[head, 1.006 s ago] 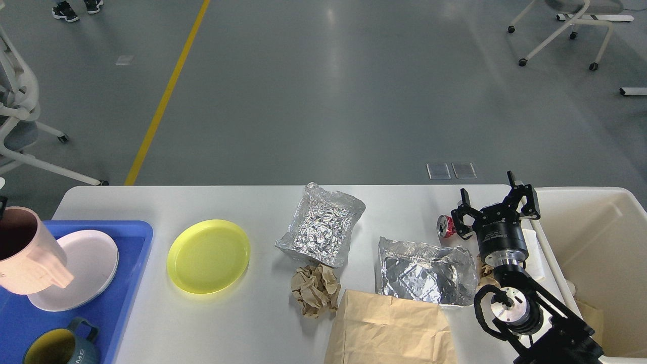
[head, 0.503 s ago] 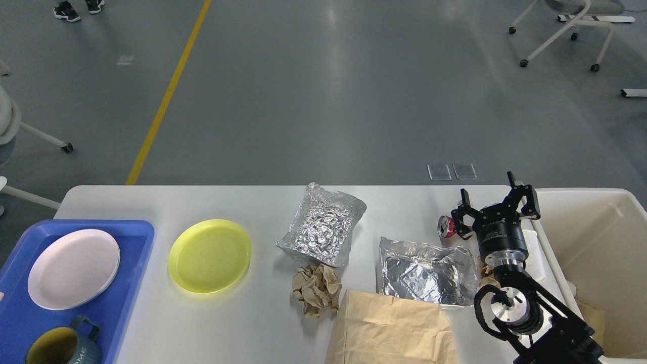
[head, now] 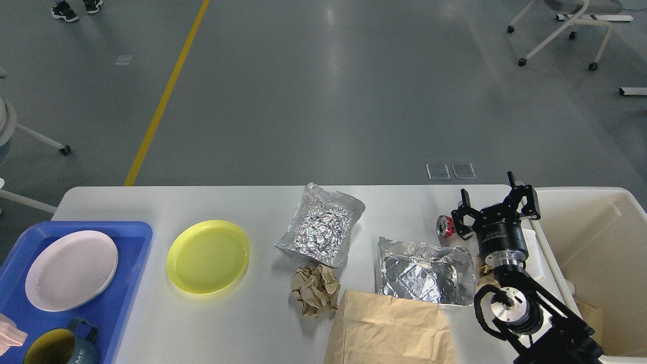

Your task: Tidy desktop

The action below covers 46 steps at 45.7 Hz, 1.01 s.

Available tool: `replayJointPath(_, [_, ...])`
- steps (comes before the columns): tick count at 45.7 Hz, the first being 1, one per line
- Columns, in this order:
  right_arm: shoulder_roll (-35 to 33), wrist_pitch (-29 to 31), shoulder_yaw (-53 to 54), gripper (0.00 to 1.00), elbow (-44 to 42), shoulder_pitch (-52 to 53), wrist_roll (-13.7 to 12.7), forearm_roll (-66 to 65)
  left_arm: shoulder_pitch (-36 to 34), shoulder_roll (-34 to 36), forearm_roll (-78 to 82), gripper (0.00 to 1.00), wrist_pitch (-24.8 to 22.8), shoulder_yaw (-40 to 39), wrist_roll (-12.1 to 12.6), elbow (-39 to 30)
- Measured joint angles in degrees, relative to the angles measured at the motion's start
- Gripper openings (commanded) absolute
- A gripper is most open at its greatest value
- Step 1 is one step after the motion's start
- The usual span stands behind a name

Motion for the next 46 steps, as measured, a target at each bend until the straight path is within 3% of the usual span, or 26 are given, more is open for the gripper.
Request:
replayJointPath(19, [0.0, 0.0, 0.0, 1.00, 0.0, 0.0, 0.0, 0.0, 9.7, -2.5, -0.7, 0.08, 3.4, -2.9, -7.0, 3.3])
replayJointPath(38, [0.0, 0.0, 0.0, 1.00, 0.0, 0.0, 0.0, 0.0, 11.7, -1.5, -0.8, 0.09, 5.8, -2.8, -7.6, 7.1])
replayJointPath(41, [0.0, 0.0, 0.0, 1.00, 0.0, 0.0, 0.0, 0.0, 11.9, -1.6, -0.8, 0.17, 6.1, -2.9, -7.6, 7.2])
replayJointPath(43, [0.0, 0.0, 0.0, 1.00, 0.0, 0.0, 0.0, 0.0, 11.9, -1.8, -0.9, 0.30, 6.4, -3.1, -7.6, 7.2])
replayJointPath(46, [0.0, 0.0, 0.0, 1.00, 0.0, 0.0, 0.0, 0.0, 12.0, -1.9, -1.6, 0.57, 7.1, -3.1, -7.6, 7.2])
